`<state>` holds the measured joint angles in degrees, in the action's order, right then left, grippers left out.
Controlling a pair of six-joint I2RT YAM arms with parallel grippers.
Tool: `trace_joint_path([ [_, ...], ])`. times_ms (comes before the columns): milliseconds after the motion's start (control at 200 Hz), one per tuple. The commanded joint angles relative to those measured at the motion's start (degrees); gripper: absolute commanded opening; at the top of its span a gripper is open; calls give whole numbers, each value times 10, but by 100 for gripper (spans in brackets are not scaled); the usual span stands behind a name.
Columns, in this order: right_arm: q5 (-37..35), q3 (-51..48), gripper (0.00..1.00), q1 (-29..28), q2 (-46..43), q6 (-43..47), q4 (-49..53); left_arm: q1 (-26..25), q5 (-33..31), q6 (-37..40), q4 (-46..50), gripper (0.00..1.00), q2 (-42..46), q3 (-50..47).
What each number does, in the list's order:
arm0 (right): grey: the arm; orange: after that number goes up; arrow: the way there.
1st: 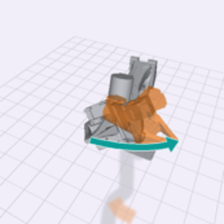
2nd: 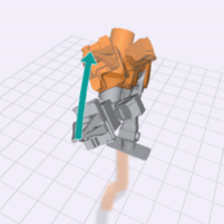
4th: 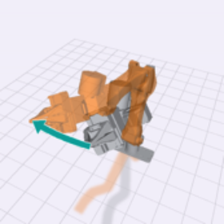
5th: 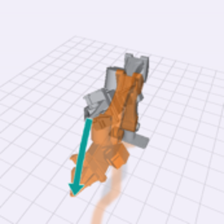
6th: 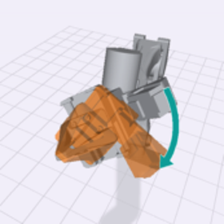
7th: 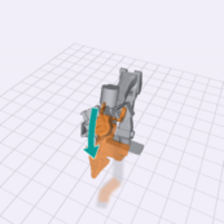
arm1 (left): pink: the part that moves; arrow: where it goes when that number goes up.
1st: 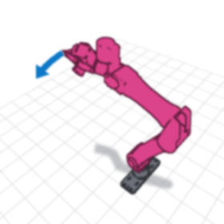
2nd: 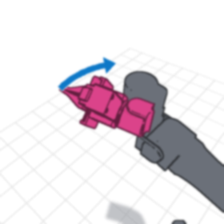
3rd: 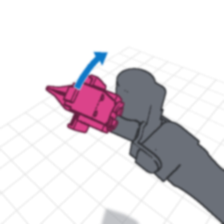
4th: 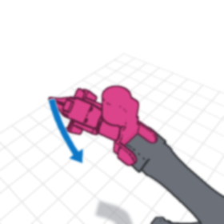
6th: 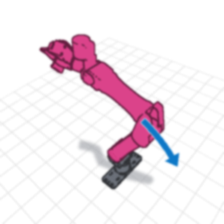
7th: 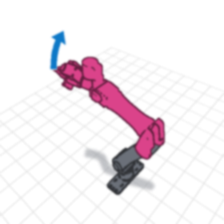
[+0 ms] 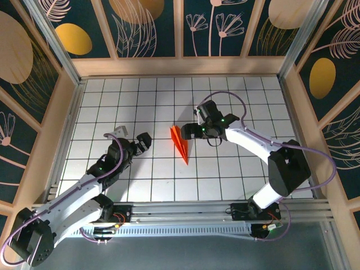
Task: Fold a paper plane with a square sheet of paper (fold left side to right side)
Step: Pick up the paper plane at the center of the table.
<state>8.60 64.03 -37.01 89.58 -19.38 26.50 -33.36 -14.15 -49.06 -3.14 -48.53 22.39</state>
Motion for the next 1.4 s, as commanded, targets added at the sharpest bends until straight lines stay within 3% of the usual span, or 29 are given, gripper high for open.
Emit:
trace_joint_path([
  [0,-16,24,99,-16,0,-1,48,3,-21,25,31,99,17,14],
  [380,-24,92,99,-58,89,-6,87,4,-28,21,41,99,33,2],
  [626,-30,130,90,-75,147,-9,103,3,-29,18,43,99,32,-1],
  [866,-30,145,74,-78,184,-8,105,4,-28,15,43,99,31,-3],
  [1181,-26,150,39,-78,205,-7,106,4,-29,15,44,99,31,-5],
  [1396,-31,153,28,-81,212,-9,110,4,-29,15,43,99,31,-6],
])
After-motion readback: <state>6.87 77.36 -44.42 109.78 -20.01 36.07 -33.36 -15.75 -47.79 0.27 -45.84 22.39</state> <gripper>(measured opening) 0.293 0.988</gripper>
